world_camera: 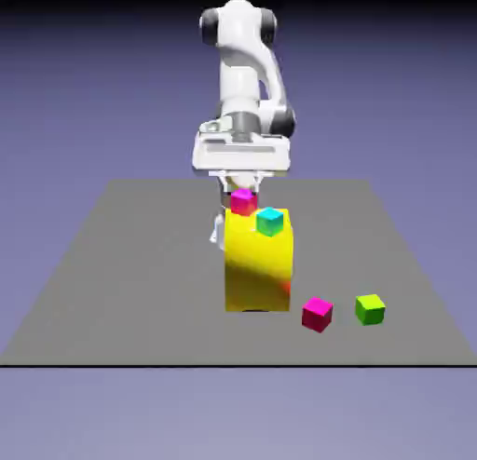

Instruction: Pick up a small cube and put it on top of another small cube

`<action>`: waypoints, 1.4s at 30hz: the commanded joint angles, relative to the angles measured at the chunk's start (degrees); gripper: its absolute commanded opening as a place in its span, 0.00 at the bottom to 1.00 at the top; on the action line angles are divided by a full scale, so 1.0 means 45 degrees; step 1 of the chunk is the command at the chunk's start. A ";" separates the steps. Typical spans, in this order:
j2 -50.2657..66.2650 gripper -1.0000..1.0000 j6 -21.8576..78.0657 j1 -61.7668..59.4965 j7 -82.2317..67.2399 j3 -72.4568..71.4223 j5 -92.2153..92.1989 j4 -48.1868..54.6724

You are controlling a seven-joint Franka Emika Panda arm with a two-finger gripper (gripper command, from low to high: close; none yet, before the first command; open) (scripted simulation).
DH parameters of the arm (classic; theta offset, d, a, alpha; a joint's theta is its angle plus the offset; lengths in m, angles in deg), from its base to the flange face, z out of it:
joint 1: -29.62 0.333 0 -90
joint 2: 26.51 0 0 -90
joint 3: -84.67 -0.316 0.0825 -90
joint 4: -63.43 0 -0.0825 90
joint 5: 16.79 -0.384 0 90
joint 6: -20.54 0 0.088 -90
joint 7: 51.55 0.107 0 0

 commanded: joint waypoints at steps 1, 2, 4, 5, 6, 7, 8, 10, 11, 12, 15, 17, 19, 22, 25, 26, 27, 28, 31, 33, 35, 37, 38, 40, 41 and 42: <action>0.0462 0.50 0.0514 0.0068 -0.0005 -0.0160 0.0171 0.0358; 0.0923 0.50 0.1028 0.0136 -0.0009 -0.0320 0.0341 0.0716; 0.1846 0.50 0.2055 0.0272 -0.0019 -0.0639 0.0683 0.1431; 0.2308 0.50 0.2569 0.0340 -0.0024 -0.0799 0.0853 0.1789; 0.2769 0.50 0.3082 0.0408 -0.0028 -0.0959 0.1024 0.2147; 0.3231 0.50 0.3596 0.0476 -0.0033 -0.1119 0.1194 0.2505; 0.3692 0.50 0.4109 0.0544 -0.0038 -0.1279 0.1365 0.2862; 0.4615 0.50 0.5136 0.0679 -0.0047 -0.1598 0.1706 0.3578; 0.5076 0.50 0.5650 0.0747 -0.0052 -0.1758 0.1877 0.3935; 0.5538 0.50 0.6163 0.0815 -0.0057 -0.1918 0.2047 0.4293; 0.6922 0.50 0.7704 0.1019 -0.0071 -0.2397 0.2559 0.5366; 0.7845 0.50 0.8731 0.1155 -0.0080 -0.2717 0.2900 0.6082; 0.8768 0.50 0.9758 0.1291 -0.0090 -0.3037 0.3242 0.6797; 1.0152 0.50 1.1299 0.1495 -0.0104 -0.3516 0.3753 0.7870; 1.1537 0.50 1.2840 0.1698 -0.0118 -0.3996 0.4265 0.8943; 1.1998 0.50 1.3353 0.1766 -0.0123 -0.4155 0.4436 0.9301; 1.2459 0.50 1.3867 0.1834 -0.0128 -0.4315 0.4606 0.9659; 1.2921 0.50 1.4380 0.1902 -0.0132 -0.4475 0.4777 1.0017; 1.4305 0.50 1.5921 0.2106 -0.0147 -0.4954 0.5289 1.1090; 1.4988 0.50 1.6681 0.2207 -0.0154 -0.5191 0.5541 1.1619; 1.5183 0.50 1.6128 0.2133 -0.0016 -0.5064 0.5739 1.1225; 1.5572 0.50 1.5022 0.1985 0.0259 -0.4810 0.6134 1.0436; 1.5620 0.50 1.4885 0.1966 0.0293 -0.4779 0.6182 1.0338; 1.5620 0.00 1.4885 0.1966 0.0293 -0.4779 0.6182 1.0338; 1.5426 0.00 1.5438 0.2040 0.0156 -0.4906 0.5985 1.0732; 1.5231 0.00 1.5991 0.2114 0.0018 -0.5033 0.5788 1.1127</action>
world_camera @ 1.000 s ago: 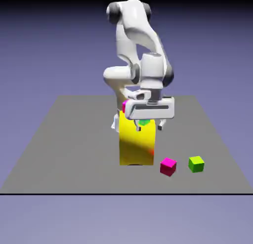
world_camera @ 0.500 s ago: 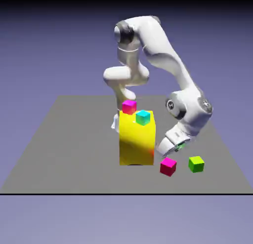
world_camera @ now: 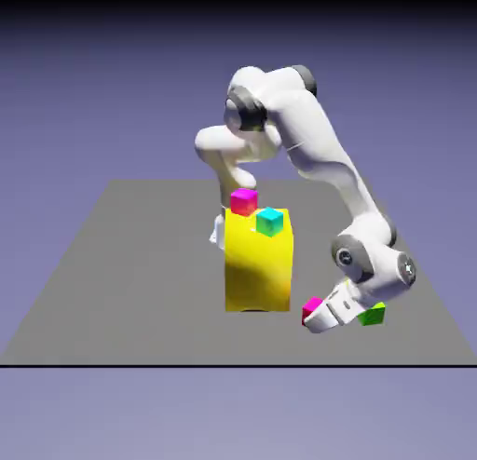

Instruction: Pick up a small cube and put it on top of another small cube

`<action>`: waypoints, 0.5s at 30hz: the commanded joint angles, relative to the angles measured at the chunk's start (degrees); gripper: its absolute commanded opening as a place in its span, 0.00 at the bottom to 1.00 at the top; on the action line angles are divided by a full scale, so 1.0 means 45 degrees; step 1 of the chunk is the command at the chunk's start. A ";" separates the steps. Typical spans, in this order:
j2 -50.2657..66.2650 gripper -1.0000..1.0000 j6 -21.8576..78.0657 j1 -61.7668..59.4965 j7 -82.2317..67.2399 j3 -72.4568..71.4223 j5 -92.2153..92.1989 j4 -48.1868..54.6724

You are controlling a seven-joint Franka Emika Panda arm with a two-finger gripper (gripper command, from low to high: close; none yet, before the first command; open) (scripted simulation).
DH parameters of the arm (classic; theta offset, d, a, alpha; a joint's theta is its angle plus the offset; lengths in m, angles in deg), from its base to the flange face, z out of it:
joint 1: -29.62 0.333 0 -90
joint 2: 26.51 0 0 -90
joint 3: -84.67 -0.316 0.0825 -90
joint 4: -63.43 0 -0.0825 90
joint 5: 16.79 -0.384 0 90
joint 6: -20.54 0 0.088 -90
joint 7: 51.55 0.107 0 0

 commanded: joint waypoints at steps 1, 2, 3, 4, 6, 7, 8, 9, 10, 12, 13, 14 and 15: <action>-0.0195 0.00 0.0553 0.0074 -0.0132 -0.0127 -0.0166 0.0395; -0.0590 0.00 0.0900 0.0052 -0.0179 -0.0032 -0.0409 0.0396; -0.1052 0.00 0.1178 -0.0001 -0.0195 0.0136 -0.0668 0.0267; -0.1513 0.00 0.1456 -0.0055 -0.0211 0.0305 -0.0926 0.0138; -0.2436 0.00 0.2013 -0.0161 -0.0243 0.0641 -0.1443 -0.0120; -0.2897 0.00 0.2291 -0.0214 -0.0260 0.0810 -0.1702 -0.0249; -0.3359 0.00 0.2569 -0.0268 -0.0276 0.0978 -0.1961 -0.0378; -0.3820 0.00 0.2847 -0.0321 -0.0292 0.1146 -0.2219 -0.0507; -0.4282 0.00 0.3126 -0.0374 -0.0308 0.1315 -0.2478 -0.0636; -0.5205 0.00 0.3682 -0.0481 -0.0340 0.1651 -0.2995 -0.0894; -0.5666 0.00 0.3960 -0.0534 -0.0357 0.1820 -0.3253 -0.1023; -0.6127 0.00 0.4239 -0.0588 -0.0373 0.1988 -0.3512 -0.1152; -0.6589 0.00 0.4517 -0.0641 -0.0389 0.2156 -0.3770 -0.1281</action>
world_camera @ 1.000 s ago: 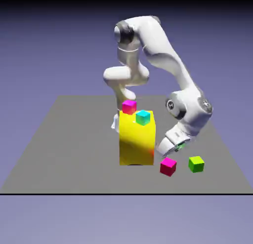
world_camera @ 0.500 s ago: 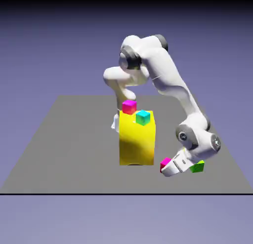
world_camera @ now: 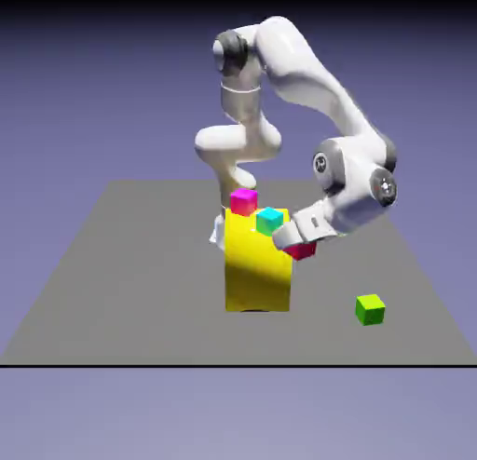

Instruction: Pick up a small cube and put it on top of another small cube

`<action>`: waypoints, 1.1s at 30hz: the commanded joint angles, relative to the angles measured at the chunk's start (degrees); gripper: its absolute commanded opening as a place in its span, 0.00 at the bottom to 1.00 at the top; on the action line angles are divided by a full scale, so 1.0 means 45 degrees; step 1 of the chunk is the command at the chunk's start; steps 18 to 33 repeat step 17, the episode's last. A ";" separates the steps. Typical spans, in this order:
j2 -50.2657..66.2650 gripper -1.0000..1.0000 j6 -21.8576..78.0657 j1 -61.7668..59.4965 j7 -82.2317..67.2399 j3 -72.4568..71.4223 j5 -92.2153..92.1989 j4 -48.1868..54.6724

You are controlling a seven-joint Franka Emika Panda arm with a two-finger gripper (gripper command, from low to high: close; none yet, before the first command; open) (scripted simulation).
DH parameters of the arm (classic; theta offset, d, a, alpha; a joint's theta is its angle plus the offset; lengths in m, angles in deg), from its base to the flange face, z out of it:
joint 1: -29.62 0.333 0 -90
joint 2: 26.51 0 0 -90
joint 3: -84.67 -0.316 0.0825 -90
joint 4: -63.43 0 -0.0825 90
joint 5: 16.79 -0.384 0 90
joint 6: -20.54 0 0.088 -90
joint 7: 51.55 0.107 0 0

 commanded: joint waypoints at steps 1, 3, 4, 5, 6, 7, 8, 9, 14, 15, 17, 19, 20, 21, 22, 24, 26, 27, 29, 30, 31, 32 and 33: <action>-0.0462 0.00 0.0278 -0.0052 -0.0020 0.0167 -0.0236 -0.0129; -0.1385 0.00 0.0834 -0.0159 -0.0053 0.0504 -0.0753 -0.0387; -0.1846 0.00 0.1112 -0.0212 -0.0069 0.0672 -0.1011 -0.0516; -0.2308 0.00 0.1391 -0.0266 -0.0085 0.0841 -0.1270 -0.0645; -0.2768 0.00 0.1668 -0.0319 -0.0101 0.1009 -0.1528 -0.0774; -0.2779 0.00 0.1674 -0.0320 -0.0101 0.1012 -0.1534 -0.0777; -0.2779 0.00 0.1674 -0.0320 -0.0101 0.1012 -0.1534 -0.0777; -0.2891 0.00 0.1324 -0.0325 -0.0108 0.1024 -0.1538 -0.1237; -0.3427 0.00 -0.0336 -0.0347 -0.0139 0.1076 -0.1559 -0.3422; -0.3427 1.00 -0.0336 -0.0347 -0.0139 0.1076 -0.1559 -0.3423; -0.3314 1.00 0.0014 -0.0342 -0.0133 0.1065 -0.1555 -0.2962; -0.3314 1.00 0.0014 -0.0342 -0.0133 0.1065 -0.1555 -0.2962; -0.3314 1.00 0.0014 -0.0342 -0.0133 0.1065 -0.1555 -0.2962; -0.3314 1.00 0.0014 -0.0342 -0.0133 0.1065 -0.1555 -0.2962; -0.3314 1.00 0.0014 -0.0342 -0.0133 0.1065 -0.1555 -0.2962; -0.3314 1.00 0.0014 -0.0342 -0.0133 0.1065 -0.1555 -0.2962; -0.3314 1.00 0.0014 -0.0342 -0.0133 0.1065 -0.1555 -0.2962; -0.3314 1.00 0.0014 -0.0342 -0.0133 0.1065 -0.1555 -0.2962; -0.3314 1.00 0.0014 -0.0342 -0.0133 0.1065 -0.1555 -0.2962; -0.3314 1.00 0.0014 -0.0342 -0.0133 0.1065 -0.1555 -0.2962; -0.3314 1.00 0.0014 -0.0342 -0.0133 0.1065 -0.1555 -0.2962; -0.3314 1.00 0.0014 -0.0342 -0.0133 0.1065 -0.1555 -0.2962; -0.3314 1.00 0.0014 -0.0342 -0.0133 0.1065 -0.1555 -0.2962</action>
